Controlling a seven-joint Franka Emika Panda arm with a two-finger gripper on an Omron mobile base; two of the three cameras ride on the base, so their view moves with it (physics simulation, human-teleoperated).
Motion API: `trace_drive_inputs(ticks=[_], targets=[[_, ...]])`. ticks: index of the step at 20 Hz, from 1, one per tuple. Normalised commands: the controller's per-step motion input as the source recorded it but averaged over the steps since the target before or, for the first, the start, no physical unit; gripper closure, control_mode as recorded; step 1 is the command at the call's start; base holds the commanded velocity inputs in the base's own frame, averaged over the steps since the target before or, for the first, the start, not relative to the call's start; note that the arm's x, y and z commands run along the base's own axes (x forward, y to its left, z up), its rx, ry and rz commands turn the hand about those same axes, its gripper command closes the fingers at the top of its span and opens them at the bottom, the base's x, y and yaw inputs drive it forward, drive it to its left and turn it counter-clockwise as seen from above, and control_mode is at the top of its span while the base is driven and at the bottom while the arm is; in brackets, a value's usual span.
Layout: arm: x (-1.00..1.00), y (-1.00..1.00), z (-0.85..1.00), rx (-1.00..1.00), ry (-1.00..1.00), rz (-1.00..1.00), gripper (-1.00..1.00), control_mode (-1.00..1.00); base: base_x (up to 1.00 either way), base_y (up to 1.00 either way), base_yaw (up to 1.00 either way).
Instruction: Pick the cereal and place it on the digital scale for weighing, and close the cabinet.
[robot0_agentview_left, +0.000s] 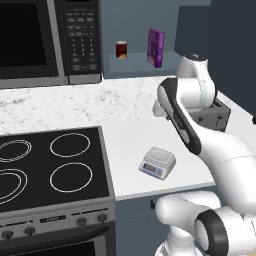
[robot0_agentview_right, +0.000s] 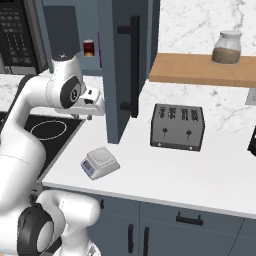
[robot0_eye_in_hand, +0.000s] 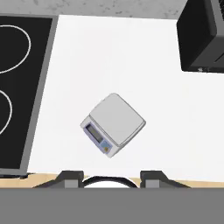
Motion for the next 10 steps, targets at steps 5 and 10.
trace_drive_inputs(ticks=[5, 10], targets=[[-0.15, 0.00, 0.00, 0.00, 0.00, 0.00, -1.00, -1.00, 0.00, 0.00, 0.00], [-0.36, 0.00, 0.00, 0.00, -0.09, 0.00, -1.00, -1.00, 0.00, 0.00, 0.00]])
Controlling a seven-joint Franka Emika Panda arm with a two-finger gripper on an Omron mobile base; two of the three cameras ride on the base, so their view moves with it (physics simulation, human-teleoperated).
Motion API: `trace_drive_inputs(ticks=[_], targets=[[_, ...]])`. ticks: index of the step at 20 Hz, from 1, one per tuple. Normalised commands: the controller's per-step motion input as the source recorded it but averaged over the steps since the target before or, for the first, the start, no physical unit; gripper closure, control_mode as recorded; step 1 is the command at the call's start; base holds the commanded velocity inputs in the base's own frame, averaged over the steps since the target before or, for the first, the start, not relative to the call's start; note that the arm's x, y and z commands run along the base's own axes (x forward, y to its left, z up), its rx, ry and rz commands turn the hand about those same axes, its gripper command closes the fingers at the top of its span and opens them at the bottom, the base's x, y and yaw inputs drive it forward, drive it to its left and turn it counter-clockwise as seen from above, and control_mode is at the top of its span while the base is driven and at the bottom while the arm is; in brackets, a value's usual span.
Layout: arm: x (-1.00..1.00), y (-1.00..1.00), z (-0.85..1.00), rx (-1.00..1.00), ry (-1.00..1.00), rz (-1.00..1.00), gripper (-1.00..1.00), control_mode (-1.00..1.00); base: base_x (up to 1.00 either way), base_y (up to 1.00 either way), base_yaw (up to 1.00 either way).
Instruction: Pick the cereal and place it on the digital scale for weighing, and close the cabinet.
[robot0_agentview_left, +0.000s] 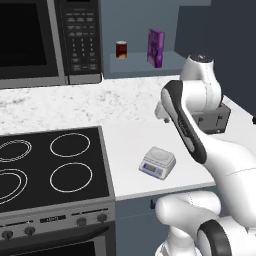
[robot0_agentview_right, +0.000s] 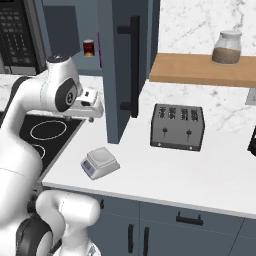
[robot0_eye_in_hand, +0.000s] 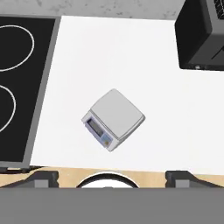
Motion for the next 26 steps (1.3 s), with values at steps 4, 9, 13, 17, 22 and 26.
trace_drive_inputs(ticks=[4, 9, 13, 17, 22, 26], targets=[[-0.29, 0.00, 0.19, -0.01, -0.22, 0.00, -1.00, -1.00, 0.00, 0.00, 0.00], [-0.22, 0.00, 0.33, 0.00, -0.30, 0.01, -1.00, -1.00, 0.00, 0.00, 0.00], [-0.14, 0.00, 0.56, 0.00, -0.28, 0.01, -1.00, -1.00, 0.00, 0.00, 0.00], [-0.02, 0.00, 0.72, 0.00, -0.20, 0.02, -1.00, -1.00, 0.00, 0.00, 0.00], [-0.08, 0.00, 0.69, 0.00, -0.23, 0.05, -1.00, -1.00, 0.00, 0.00, 0.00], [-0.16, -0.06, 0.50, 0.03, -0.29, 0.04, -1.00, -1.00, 0.00, 0.00, 0.00]])
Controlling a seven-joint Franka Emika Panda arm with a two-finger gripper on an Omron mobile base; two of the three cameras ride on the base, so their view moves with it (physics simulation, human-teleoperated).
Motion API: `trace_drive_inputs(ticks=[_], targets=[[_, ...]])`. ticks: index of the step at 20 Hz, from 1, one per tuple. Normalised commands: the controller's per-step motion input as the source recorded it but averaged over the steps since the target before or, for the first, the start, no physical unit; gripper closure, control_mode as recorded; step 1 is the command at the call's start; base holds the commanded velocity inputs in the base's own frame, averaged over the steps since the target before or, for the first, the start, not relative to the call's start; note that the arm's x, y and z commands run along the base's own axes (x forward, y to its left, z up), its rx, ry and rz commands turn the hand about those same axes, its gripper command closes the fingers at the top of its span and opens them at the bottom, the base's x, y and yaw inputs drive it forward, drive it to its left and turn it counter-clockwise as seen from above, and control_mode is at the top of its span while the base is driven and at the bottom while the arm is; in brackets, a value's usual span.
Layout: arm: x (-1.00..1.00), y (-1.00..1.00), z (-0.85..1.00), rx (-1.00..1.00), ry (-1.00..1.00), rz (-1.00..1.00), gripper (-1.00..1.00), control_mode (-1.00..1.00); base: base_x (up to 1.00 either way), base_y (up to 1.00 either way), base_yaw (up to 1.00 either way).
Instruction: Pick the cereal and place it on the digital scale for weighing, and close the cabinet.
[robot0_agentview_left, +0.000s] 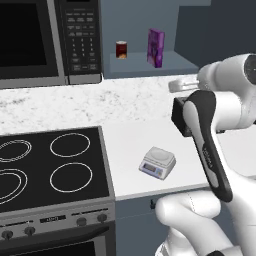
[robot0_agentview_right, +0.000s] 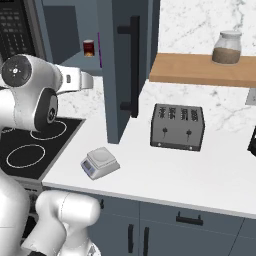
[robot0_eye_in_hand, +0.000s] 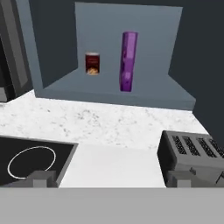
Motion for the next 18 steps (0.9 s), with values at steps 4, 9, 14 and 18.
trace_drive_inputs(ticks=[4, 9, 14, 18], targets=[[-0.04, -0.08, 0.41, 0.03, -0.22, 0.01, -1.00, -1.00, 0.00, 0.00, 0.00], [0.00, -0.06, 0.31, 0.00, -0.12, 0.00, -1.00, -1.00, 0.00, 0.00, 0.00], [0.00, 0.00, 0.24, 0.00, 0.00, 0.00, -1.00, -1.00, 0.00, 0.00, 0.00], [0.01, -0.02, 0.20, 0.00, 0.00, 0.00, -1.00, -1.00, 0.00, 0.00, 0.00]])
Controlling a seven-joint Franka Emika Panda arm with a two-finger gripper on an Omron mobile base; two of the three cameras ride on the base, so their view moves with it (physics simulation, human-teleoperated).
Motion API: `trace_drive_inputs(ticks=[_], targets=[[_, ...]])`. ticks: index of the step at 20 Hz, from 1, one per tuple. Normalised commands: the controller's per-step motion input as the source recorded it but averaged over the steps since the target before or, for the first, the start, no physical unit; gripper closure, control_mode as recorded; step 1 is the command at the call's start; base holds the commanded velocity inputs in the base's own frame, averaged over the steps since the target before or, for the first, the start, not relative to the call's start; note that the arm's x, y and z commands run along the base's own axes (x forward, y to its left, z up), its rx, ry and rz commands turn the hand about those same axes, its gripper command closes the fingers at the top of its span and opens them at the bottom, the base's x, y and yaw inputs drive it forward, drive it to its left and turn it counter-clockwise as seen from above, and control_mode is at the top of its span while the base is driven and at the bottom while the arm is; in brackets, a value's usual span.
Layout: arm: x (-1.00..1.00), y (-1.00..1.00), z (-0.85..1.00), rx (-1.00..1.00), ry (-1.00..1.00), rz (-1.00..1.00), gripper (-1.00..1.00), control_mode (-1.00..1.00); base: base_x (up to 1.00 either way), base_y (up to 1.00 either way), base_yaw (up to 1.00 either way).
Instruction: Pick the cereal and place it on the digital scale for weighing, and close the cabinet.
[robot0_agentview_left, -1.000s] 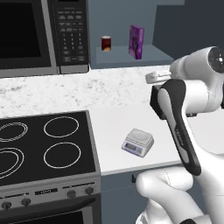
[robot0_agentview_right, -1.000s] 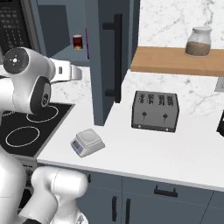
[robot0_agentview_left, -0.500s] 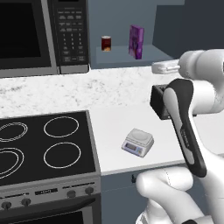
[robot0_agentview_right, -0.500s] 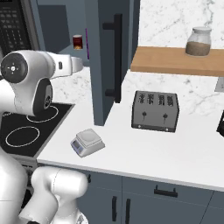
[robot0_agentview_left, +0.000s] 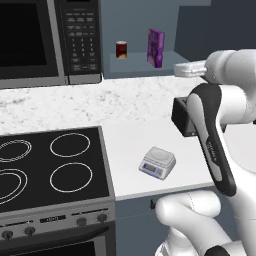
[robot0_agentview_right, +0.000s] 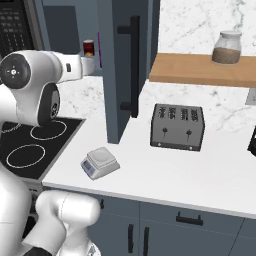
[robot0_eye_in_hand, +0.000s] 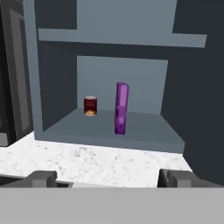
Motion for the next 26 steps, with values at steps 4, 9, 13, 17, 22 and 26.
trace_drive_inputs(ticks=[4, 9, 13, 17, 22, 26], targets=[[0.23, 0.00, 0.05, 0.00, 0.00, 0.00, -1.00, -1.00, 0.00, 0.00, 0.00], [0.32, 0.00, 0.00, 0.00, 0.00, 0.00, -1.00, -1.00, 0.00, 0.00, 0.00], [0.33, 0.00, 0.00, 0.00, 0.00, 0.00, -1.00, -1.00, 0.00, 0.00, 0.00], [0.34, 0.00, 0.00, 0.00, 0.00, 0.00, -1.00, -1.00, 0.00, 0.00, 0.00], [0.42, 0.00, 0.00, 0.00, 0.00, 0.00, -1.00, -1.00, 0.00, 0.00, 0.00], [0.43, 0.00, 0.00, 0.00, 0.00, 0.00, -1.00, -1.00, 0.00, 0.00, 0.00]])
